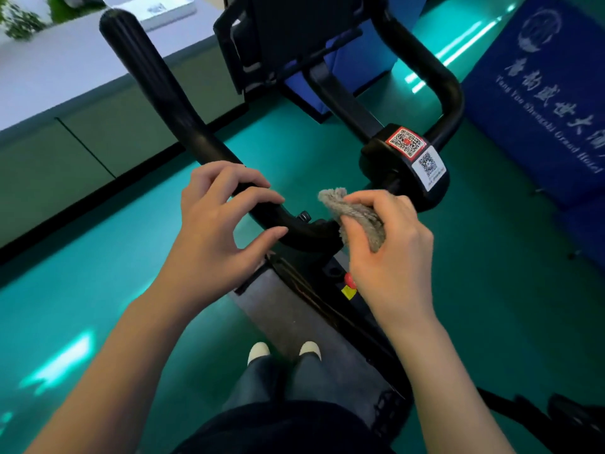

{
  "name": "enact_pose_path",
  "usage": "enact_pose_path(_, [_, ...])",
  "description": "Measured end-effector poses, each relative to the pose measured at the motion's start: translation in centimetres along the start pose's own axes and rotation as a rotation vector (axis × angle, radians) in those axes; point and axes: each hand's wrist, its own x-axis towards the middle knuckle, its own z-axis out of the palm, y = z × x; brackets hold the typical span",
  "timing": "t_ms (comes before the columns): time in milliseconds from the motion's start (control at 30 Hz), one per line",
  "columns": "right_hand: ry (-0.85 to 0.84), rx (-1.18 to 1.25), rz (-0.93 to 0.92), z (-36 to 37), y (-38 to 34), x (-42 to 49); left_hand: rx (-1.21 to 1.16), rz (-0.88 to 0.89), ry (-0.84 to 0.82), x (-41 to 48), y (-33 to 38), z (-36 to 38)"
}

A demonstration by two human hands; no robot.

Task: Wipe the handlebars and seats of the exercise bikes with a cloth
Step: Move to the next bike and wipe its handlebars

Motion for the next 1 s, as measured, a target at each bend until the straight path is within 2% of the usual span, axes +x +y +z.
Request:
enact_pose_path(200, [0.105, 0.096, 0.025, 1.1, -0.3, -3.4, -0.003, -0.015, 0.001, -0.1, 0.2, 0.2])
enact_pose_path(367, [0.35, 0.073, 0.113, -1.9, 4.6, 0.2, 0.015, -0.034, 0.001, -0.3, 0.7, 0.2])
enact_pose_path(467, [0.319, 0.07, 0.152, -1.3, 5.8, 1.3, 0.036, -0.046, -0.001, -0.2, 0.9, 0.3])
enact_pose_path(667, [0.262, 0.255, 0.125, 0.8, 5.4, -2.0, 0.046, -0.099, -0.012, 0.0, 1.8, 0.2])
enact_pose_path(800, [0.383, 0.329, 0.281, 0.4, 7.1, -1.0, 0.061, -0.124, -0.021, 0.0, 2.2, 0.1])
enact_pose_path(1000, [0.281, 0.534, 0.377, 2.5, 5.6, -2.5, 0.06, -0.128, -0.021, 0.0, 2.2, 0.1])
